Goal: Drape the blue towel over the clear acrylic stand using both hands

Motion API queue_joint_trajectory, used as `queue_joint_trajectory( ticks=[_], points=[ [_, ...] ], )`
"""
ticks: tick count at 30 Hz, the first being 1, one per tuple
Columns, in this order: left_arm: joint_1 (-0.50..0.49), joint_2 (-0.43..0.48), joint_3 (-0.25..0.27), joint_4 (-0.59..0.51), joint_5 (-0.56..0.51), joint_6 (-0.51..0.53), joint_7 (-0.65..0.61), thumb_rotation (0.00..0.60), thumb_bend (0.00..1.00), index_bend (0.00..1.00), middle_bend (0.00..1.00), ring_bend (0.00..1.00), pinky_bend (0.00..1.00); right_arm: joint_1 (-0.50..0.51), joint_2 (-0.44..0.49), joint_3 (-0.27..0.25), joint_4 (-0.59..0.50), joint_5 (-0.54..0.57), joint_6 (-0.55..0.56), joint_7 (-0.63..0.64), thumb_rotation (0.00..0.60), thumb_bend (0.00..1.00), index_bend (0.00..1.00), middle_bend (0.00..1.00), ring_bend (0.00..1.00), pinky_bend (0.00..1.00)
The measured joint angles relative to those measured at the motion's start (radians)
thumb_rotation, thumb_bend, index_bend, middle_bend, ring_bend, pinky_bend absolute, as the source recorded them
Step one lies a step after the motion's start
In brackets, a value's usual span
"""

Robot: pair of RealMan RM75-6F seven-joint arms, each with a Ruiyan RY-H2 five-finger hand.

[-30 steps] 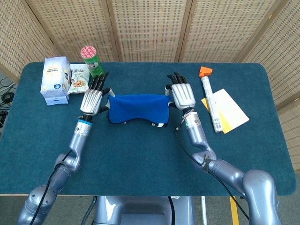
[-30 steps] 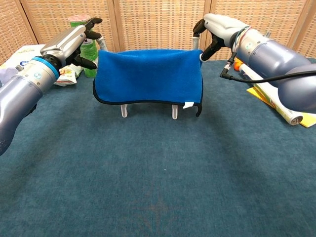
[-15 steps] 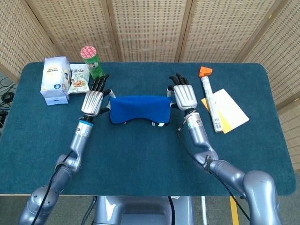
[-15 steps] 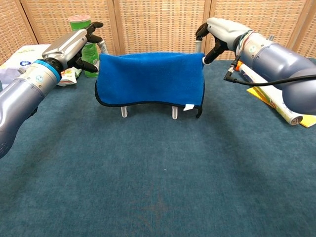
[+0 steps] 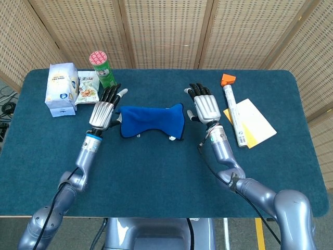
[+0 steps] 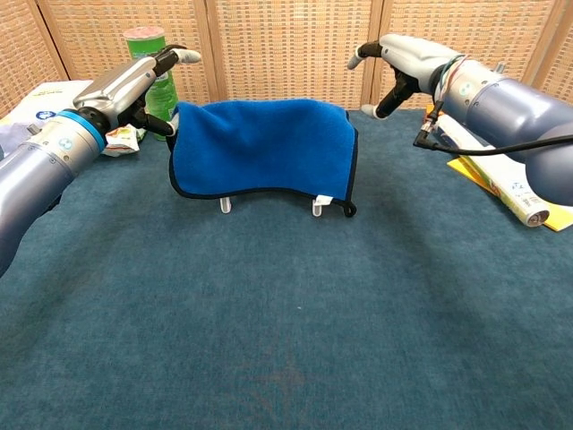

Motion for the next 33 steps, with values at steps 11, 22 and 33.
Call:
queue_joint_trajectory(
  ticks=[11, 22, 33],
  points=[
    [0.006, 0.020, -0.005, -0.015, -0.010, -0.013, 0.022, 0.600, 0.26, 0.00, 0.00, 0.00, 0.00, -0.013, 0.016, 0.004, -0.037, 0.017, 0.009, -0.044, 0.600, 0.16, 0.13, 0.07, 0.00, 0.13],
    [0.021, 0.050, -0.009, -0.038, -0.018, -0.021, 0.056, 0.600, 0.21, 0.00, 0.00, 0.00, 0.00, -0.022, 0.026, 0.011, -0.068, 0.042, 0.022, -0.091, 0.600, 0.16, 0.12, 0.05, 0.00, 0.13],
    [0.064, 0.108, -0.004, -0.081, -0.017, 0.021, 0.077, 0.600, 0.21, 0.00, 0.00, 0.00, 0.00, -0.067, 0.079, -0.012, -0.152, 0.030, 0.068, -0.133, 0.600, 0.05, 0.11, 0.02, 0.00, 0.13]
  ],
)
